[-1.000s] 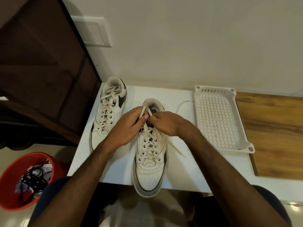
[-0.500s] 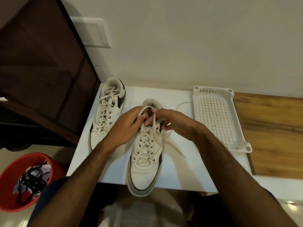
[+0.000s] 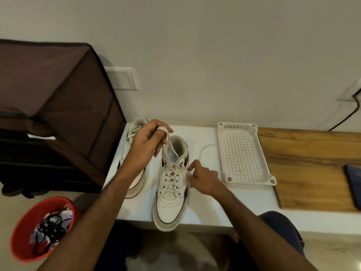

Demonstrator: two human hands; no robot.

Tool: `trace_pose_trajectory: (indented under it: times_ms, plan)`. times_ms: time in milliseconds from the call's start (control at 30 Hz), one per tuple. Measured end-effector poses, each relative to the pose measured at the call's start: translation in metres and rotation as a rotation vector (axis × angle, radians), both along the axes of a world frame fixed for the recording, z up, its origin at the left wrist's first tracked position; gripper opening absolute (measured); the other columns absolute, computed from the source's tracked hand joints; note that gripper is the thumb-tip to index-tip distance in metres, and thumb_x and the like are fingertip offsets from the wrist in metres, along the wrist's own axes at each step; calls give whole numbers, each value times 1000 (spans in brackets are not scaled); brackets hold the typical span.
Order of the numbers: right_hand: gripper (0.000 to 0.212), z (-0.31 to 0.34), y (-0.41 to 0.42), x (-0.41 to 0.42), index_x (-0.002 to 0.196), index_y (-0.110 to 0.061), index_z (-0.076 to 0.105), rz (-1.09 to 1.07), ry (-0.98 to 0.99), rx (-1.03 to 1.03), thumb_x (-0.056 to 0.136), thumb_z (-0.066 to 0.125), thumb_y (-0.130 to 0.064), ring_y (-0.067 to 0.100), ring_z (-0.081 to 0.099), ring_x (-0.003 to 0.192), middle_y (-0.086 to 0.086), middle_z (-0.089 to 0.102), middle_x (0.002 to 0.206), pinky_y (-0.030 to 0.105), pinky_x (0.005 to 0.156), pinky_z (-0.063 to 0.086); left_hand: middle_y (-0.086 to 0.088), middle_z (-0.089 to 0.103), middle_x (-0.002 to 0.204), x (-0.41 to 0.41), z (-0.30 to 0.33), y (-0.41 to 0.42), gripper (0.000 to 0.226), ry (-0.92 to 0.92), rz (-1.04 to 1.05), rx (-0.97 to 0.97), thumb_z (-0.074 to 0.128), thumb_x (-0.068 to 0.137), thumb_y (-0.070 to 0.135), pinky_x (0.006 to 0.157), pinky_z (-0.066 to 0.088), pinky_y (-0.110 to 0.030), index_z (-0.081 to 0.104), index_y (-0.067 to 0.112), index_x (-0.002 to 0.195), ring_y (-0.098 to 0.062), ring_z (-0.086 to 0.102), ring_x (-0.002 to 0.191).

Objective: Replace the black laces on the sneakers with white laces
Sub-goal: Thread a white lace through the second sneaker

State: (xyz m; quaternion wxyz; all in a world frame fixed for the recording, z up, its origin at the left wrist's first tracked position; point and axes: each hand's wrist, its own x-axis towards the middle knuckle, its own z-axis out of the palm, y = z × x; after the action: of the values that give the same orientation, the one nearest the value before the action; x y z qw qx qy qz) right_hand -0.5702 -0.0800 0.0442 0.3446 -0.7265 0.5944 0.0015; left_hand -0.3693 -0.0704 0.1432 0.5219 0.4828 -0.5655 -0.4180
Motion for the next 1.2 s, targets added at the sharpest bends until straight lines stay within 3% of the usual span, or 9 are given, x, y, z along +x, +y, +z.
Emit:
trace_pose_trajectory:
  times_ms: [200, 400, 567, 700, 833, 900, 1000, 1133, 1200]
  plan:
    - [25, 87, -2, -17, 96, -15, 68, 181, -157, 33, 104, 45, -22, 15, 60, 76, 3, 69, 101, 22, 64, 51, -3, 65, 78, -1, 69, 0, 25, -196, -92, -111, 49, 105, 4, 54, 46, -32, 72, 13, 104, -18, 58, 61]
    - [29, 186, -9, -21, 82, -17, 67, 153, -446, -169, 101, 59, -37, 11, 62, 81, 1, 69, 94, 28, 77, 49, -8, 65, 80, -17, 122, 5, 19, -232, -208, -212, 55, 104, 13, 58, 50, -33, 72, 6, 109, -22, 61, 64]
    - [27, 184, 1, 6, 106, 3, 65, -69, -1186, 136, 103, 55, -22, 33, 64, 119, 21, 70, 119, 42, 105, 46, -17, 69, 93, -26, 146, 3, 21, -41, -212, -182, 53, 105, 12, 76, 58, -41, 70, 1, 110, -31, 72, 86]
    - [19, 171, 1, 22, 100, -4, 68, -206, -1439, 322, 103, 56, -18, 24, 65, 87, 10, 67, 89, 37, 91, 53, -18, 67, 125, -21, 112, -3, 28, 174, -169, -108, 60, 98, 16, 93, 55, -44, 65, 5, 123, -33, 66, 118]
    - [19, 170, -10, 24, 108, -5, 71, -277, -1416, 268, 103, 57, -16, 14, 54, 72, 1, 61, 80, 29, 77, 49, -2, 54, 138, -11, 58, 2, 48, 656, 123, 11, 65, 89, 27, 85, 56, -38, 53, 20, 135, -26, 64, 116]
    - [22, 170, -15, 23, 116, -8, 72, -258, -1395, 238, 103, 55, -15, 12, 52, 69, -1, 57, 80, 26, 71, 48, 3, 51, 138, -15, 29, 8, 67, 538, 211, 154, 74, 78, 48, 85, 55, -40, 48, 28, 137, -26, 62, 120]
    - [26, 169, -23, 23, 122, -10, 71, -216, -1320, 140, 105, 52, -12, 11, 51, 66, -1, 53, 77, 24, 69, 48, 2, 64, 132, -27, -6, 20, 89, 156, -10, 334, 84, 66, 63, 99, 54, -50, 47, 31, 141, -24, 67, 116]
    - [26, 165, -41, 21, 122, -5, 66, -260, -1140, -42, 106, 46, -6, 13, 54, 61, 3, 55, 77, 25, 64, 51, -11, 73, 95, -31, -14, 22, 19, -158, -77, 185, 70, 89, 32, 82, 58, -54, 68, 26, 107, -37, 69, 89]
    - [25, 160, -50, 20, 122, -5, 64, -265, -1054, -77, 105, 45, -4, 13, 57, 62, 5, 58, 79, 26, 64, 53, -7, 71, 83, -29, -9, 23, 5, -172, -15, 120, 65, 97, 22, 71, 59, -45, 66, 17, 96, -31, 69, 77]
